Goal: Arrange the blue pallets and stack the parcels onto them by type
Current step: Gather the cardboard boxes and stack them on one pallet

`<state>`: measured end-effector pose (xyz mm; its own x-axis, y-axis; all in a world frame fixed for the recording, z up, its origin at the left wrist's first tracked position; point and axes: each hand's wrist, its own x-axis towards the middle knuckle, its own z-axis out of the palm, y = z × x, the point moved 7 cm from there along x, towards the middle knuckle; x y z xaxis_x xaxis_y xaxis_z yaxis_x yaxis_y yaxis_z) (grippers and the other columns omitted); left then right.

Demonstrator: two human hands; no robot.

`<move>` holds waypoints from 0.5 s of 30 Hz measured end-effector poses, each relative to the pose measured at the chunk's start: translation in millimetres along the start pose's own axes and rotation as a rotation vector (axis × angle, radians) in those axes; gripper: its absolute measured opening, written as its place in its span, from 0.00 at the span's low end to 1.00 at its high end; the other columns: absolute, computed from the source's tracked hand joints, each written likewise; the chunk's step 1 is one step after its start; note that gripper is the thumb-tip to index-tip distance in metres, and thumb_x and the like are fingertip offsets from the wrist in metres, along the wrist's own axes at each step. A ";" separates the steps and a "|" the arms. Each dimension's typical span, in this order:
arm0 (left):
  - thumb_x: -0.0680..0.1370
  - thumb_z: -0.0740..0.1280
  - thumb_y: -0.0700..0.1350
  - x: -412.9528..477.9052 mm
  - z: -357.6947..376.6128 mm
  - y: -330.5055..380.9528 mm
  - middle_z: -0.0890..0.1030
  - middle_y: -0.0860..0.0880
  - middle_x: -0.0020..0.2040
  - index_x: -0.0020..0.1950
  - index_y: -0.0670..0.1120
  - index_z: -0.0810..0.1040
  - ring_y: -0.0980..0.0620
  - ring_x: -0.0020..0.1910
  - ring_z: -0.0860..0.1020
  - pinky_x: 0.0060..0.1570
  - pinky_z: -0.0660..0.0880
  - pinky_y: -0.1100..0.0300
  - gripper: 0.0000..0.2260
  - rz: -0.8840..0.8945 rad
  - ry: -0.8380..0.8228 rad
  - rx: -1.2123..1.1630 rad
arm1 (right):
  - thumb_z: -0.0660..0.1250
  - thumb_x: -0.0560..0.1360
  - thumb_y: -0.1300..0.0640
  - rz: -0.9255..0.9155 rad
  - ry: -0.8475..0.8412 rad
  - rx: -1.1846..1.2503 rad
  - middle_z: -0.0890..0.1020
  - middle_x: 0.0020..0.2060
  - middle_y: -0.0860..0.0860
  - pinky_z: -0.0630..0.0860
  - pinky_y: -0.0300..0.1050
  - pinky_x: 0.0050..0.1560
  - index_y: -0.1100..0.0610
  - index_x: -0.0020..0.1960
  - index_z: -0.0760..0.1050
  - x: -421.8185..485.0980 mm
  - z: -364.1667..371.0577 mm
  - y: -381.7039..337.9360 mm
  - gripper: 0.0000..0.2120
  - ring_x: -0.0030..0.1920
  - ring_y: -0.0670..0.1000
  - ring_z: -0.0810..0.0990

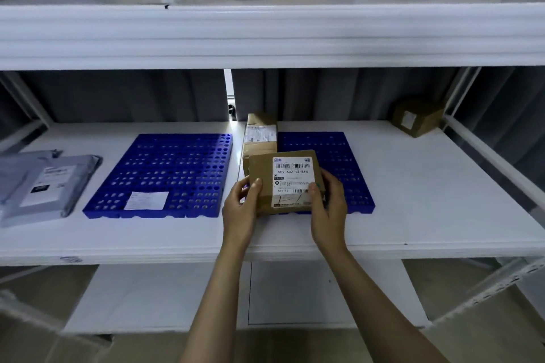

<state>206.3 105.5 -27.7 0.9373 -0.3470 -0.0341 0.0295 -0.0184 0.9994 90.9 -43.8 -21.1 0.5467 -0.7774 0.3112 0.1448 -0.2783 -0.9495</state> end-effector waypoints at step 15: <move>0.72 0.71 0.31 16.5 -14.4 -6.4 0.72 0.53 0.66 0.71 0.51 0.65 0.55 0.62 0.72 0.47 0.76 0.71 0.32 0.092 -0.251 0.077 | 0.70 0.72 0.69 0.082 -0.172 -0.054 0.76 0.56 0.46 0.77 0.30 0.46 0.54 0.69 0.66 16.8 15.1 10.9 0.29 0.56 0.44 0.76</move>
<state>226.6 113.4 -34.6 0.8189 -0.5720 0.0469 -0.0877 -0.0440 0.9952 114.1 -51.3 -26.8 0.6886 -0.6919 0.2169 0.0521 -0.2511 -0.9665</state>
